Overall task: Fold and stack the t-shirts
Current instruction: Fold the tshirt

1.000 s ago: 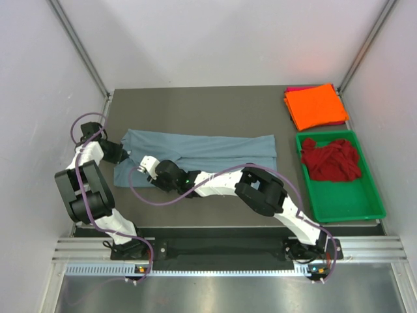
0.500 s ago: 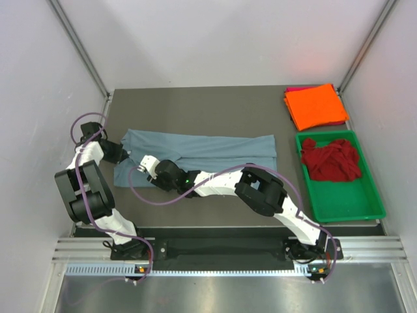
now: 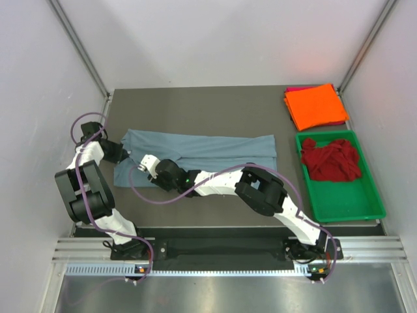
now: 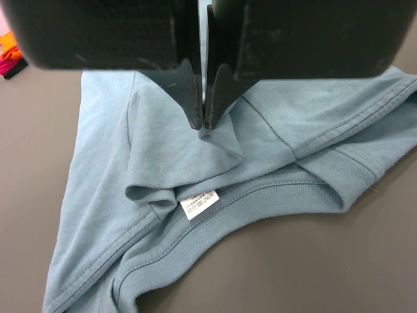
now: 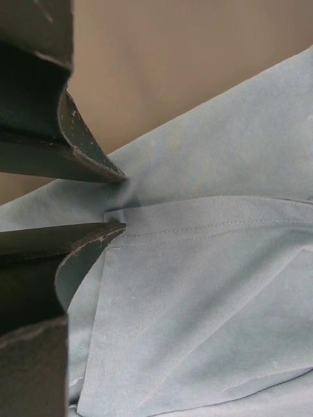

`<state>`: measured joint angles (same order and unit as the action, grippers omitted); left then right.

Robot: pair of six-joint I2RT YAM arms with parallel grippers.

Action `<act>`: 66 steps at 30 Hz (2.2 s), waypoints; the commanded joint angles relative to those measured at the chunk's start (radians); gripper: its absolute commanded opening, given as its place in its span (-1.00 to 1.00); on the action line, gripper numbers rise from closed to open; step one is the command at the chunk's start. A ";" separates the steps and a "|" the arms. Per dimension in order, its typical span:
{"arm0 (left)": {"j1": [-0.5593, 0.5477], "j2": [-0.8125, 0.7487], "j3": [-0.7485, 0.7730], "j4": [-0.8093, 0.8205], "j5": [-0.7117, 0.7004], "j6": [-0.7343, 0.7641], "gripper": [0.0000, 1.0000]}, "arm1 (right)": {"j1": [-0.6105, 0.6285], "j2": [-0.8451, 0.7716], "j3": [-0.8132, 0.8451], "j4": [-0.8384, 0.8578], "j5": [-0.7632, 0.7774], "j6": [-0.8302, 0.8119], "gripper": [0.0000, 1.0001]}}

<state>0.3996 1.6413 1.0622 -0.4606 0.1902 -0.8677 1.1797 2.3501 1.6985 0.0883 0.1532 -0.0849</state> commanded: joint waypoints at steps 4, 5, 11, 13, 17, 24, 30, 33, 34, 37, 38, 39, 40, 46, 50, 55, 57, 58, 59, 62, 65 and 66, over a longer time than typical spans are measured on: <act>-0.002 -0.028 -0.004 0.054 -0.001 -0.014 -1.00 | -0.015 -0.063 0.036 0.024 -0.033 0.051 -0.34; -0.004 -0.031 -0.007 0.054 -0.003 -0.014 -1.00 | -0.018 -0.066 0.035 0.030 -0.040 0.056 -0.33; -0.005 -0.032 -0.010 0.054 0.000 -0.014 -1.00 | -0.029 -0.069 0.036 0.037 -0.052 0.077 -0.33; -0.005 -0.035 -0.013 0.054 -0.001 -0.019 -1.00 | -0.035 -0.069 0.039 0.037 -0.050 0.079 -0.36; -0.004 -0.043 -0.010 0.053 -0.008 -0.025 -1.00 | -0.041 -0.063 0.052 0.034 -0.053 0.079 -0.38; -0.005 -0.043 -0.002 0.048 -0.012 -0.025 -1.00 | -0.049 -0.029 0.089 0.021 -0.057 0.079 -0.42; -0.005 -0.040 -0.007 0.056 -0.014 -0.031 -1.00 | -0.049 -0.009 0.096 0.011 -0.060 0.074 -0.42; -0.007 -0.037 -0.005 0.057 -0.014 -0.033 -1.00 | -0.049 0.001 0.099 0.005 -0.067 0.071 -0.41; -0.007 -0.037 -0.004 0.057 -0.015 -0.033 -1.00 | -0.049 0.005 0.099 0.007 -0.067 0.070 -0.40; -0.007 -0.034 -0.002 0.059 -0.014 -0.033 -1.00 | -0.046 0.015 0.101 0.002 -0.067 0.065 -0.39; -0.007 -0.032 -0.001 0.060 -0.015 -0.036 -1.00 | -0.045 0.020 0.102 -0.002 -0.066 0.059 -0.38; -0.005 -0.031 -0.002 0.062 -0.014 -0.036 -1.00 | -0.042 0.026 0.105 -0.004 -0.061 0.056 -0.38; -0.007 -0.028 0.001 0.062 -0.011 -0.036 -1.00 | -0.040 0.031 0.108 -0.004 -0.055 0.054 -0.37; -0.008 -0.021 0.002 0.065 -0.011 -0.039 -1.00 | -0.037 0.061 0.136 -0.032 -0.046 0.045 -0.35; -0.011 -0.015 0.004 0.066 -0.011 -0.042 -1.00 | -0.035 0.066 0.135 -0.035 -0.035 0.042 -0.35; -0.016 -0.011 0.008 0.068 -0.014 -0.042 -1.00 | -0.032 0.066 0.138 -0.036 -0.027 0.027 -0.55; -0.019 -0.012 0.013 0.063 -0.021 -0.039 -1.00 | -0.031 0.055 0.135 -0.035 -0.020 0.024 -0.90; -0.021 -0.018 0.015 0.057 -0.029 -0.037 -1.00 | -0.029 0.048 0.132 -0.029 -0.014 0.025 -1.00; -0.022 -0.021 0.018 0.050 -0.044 -0.034 -1.00 | -0.031 0.038 0.125 -0.024 -0.014 0.025 -1.00; -0.024 -0.044 0.024 0.025 -0.087 -0.042 -1.00 | -0.029 -0.006 0.101 -0.002 -0.012 0.024 -1.00; -0.025 -0.078 0.016 0.014 -0.100 -0.062 -1.00 | -0.031 -0.044 0.092 0.001 -0.014 0.017 -1.00; -0.025 -0.087 0.010 0.011 -0.104 -0.068 -1.00 | -0.031 -0.061 0.086 0.002 -0.015 0.017 -1.00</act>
<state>0.3771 1.6299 1.0565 -0.4538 0.1284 -0.9073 1.1423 2.3939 1.7870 0.0582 0.1303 -0.0536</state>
